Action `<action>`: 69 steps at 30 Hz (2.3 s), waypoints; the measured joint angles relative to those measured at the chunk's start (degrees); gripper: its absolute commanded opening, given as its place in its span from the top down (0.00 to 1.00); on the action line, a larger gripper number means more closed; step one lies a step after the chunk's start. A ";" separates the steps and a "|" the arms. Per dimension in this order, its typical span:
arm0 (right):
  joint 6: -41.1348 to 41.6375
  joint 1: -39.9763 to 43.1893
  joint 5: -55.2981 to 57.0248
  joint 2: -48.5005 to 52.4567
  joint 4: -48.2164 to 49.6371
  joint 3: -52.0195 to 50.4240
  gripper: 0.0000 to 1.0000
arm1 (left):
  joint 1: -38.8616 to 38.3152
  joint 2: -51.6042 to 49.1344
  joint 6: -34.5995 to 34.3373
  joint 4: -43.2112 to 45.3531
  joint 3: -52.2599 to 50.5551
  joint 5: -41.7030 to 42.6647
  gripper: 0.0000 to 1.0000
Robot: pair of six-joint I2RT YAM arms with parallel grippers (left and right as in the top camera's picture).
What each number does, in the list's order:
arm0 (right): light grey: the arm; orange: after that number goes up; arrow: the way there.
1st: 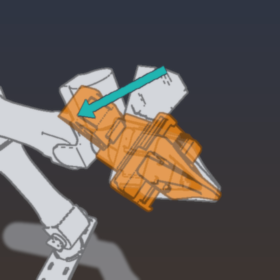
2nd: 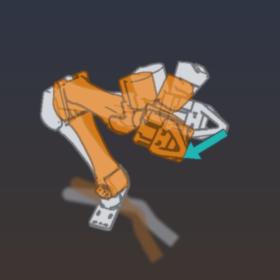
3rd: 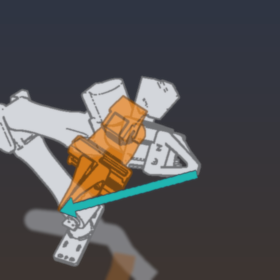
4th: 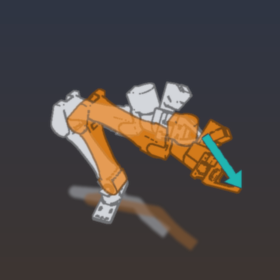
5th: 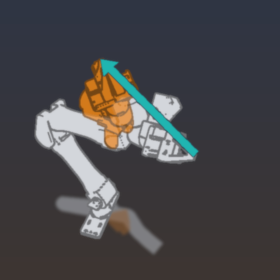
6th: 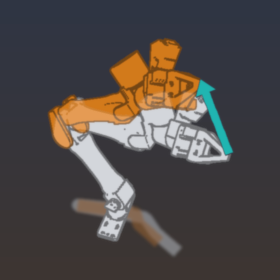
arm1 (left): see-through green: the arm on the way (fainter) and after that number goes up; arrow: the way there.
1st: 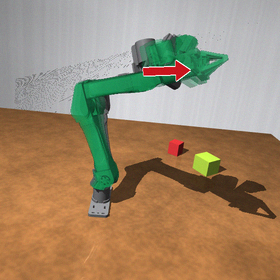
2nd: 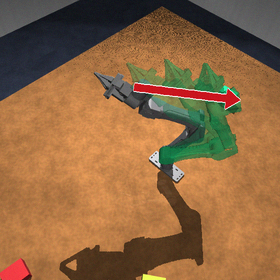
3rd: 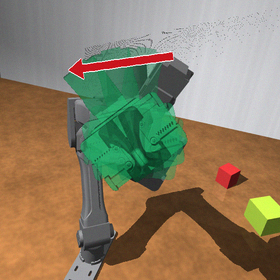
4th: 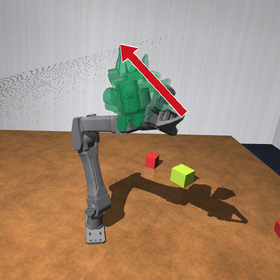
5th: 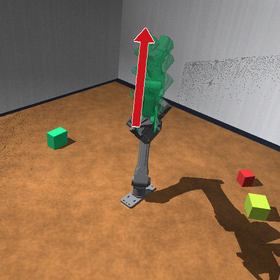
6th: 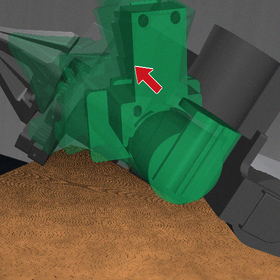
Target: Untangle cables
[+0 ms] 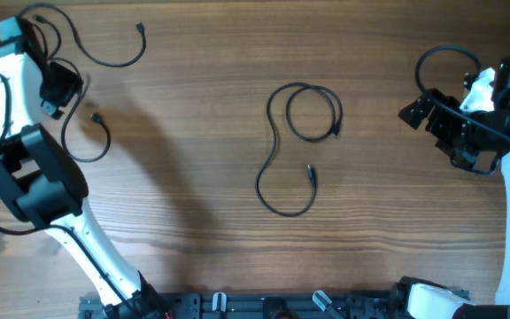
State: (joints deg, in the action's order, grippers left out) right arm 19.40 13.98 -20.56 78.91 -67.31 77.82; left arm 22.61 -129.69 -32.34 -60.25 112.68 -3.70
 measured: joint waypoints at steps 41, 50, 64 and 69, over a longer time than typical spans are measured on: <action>0.00 -0.02 -0.37 0.00 0.26 0.00 0.00 | 5.84 1.66 7.85 4.20 -17.07 14.86 0.95; 0.00 0.00 -0.37 0.26 0.26 0.00 0.00 | 5.60 0.46 7.78 3.93 -18.62 37.44 0.82; 0.00 0.00 -0.37 0.26 0.02 0.00 0.00 | 5.35 0.35 8.09 5.73 -13.16 52.17 0.20; 0.00 0.00 -1.68 0.26 0.76 0.00 0.00 | 1.73 3.87 12.35 0.94 -7.69 45.62 0.04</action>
State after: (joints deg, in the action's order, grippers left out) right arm 19.40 13.98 -22.24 79.18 -66.54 77.82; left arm 24.34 -125.82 -19.99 -59.31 104.99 41.91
